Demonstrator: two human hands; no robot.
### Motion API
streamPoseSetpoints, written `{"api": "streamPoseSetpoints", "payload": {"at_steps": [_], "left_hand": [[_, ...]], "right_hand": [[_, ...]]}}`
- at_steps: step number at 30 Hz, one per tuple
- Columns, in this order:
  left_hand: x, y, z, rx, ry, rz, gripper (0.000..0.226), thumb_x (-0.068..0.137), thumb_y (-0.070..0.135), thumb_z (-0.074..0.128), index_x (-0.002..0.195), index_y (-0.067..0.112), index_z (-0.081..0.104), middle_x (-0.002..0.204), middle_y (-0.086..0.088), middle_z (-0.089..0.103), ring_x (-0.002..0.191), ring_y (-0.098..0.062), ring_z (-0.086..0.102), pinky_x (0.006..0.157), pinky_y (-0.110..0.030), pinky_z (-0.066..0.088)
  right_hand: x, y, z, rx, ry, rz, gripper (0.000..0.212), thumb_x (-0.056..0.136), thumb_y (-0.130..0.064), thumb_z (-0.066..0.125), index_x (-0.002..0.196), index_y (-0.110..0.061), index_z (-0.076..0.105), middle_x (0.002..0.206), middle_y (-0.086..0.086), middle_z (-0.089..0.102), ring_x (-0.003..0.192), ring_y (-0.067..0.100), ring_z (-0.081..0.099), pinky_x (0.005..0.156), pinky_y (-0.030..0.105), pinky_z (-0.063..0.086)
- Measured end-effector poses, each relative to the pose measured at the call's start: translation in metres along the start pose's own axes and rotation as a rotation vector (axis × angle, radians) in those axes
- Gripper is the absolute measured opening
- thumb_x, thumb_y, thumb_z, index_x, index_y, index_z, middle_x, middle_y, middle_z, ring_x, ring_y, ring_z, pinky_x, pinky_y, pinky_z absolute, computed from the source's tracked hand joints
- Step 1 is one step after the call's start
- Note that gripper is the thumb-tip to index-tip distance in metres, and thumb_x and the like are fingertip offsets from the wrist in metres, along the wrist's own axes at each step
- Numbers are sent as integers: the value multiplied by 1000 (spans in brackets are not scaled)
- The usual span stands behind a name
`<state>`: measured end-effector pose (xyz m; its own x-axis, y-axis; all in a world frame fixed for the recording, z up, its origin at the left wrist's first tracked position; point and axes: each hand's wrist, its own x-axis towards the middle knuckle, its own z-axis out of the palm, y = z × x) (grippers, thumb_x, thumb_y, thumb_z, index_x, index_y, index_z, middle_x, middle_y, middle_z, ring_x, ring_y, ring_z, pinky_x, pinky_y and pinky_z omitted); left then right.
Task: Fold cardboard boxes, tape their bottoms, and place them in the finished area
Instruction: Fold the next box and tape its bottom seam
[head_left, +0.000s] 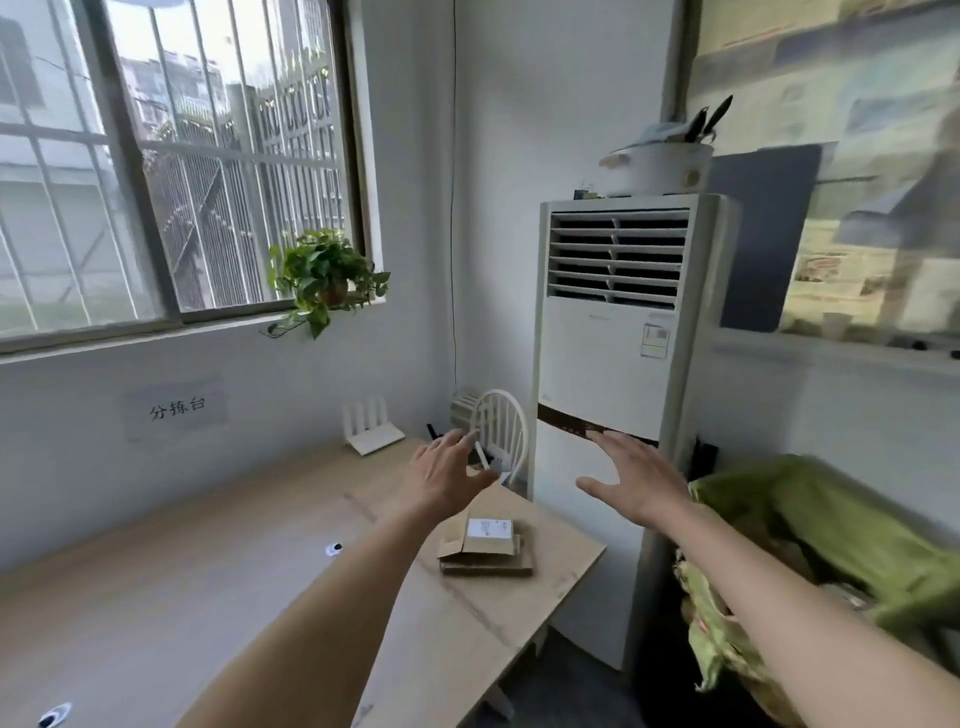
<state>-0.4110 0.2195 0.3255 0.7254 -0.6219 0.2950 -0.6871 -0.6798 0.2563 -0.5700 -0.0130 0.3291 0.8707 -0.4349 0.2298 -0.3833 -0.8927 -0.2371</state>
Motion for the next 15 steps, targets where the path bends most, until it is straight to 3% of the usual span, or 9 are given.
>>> {"api": "streamPoseSetpoints", "payload": {"at_steps": [6,15], "left_hand": [[94,6,72,-1,-65,28,80,93,67,52,158,28,29,152,-2,45,135,-25,47,104,-39,41],[243,-46,160,-49,-138,-63,75,93,65,54,155,28,33,148,-3,49,132,-26,49,102,-39,40]], "right_hand": [[73,56,34,-14,-34,47,77,92,-66,52,158,-36,24,164,-9,27,149,15,27,121,39,25],[242,92,112,33,-166,40,78,92,-66,53,157,-36,25,164,-12,25,149,15,27,118,38,29]]}}
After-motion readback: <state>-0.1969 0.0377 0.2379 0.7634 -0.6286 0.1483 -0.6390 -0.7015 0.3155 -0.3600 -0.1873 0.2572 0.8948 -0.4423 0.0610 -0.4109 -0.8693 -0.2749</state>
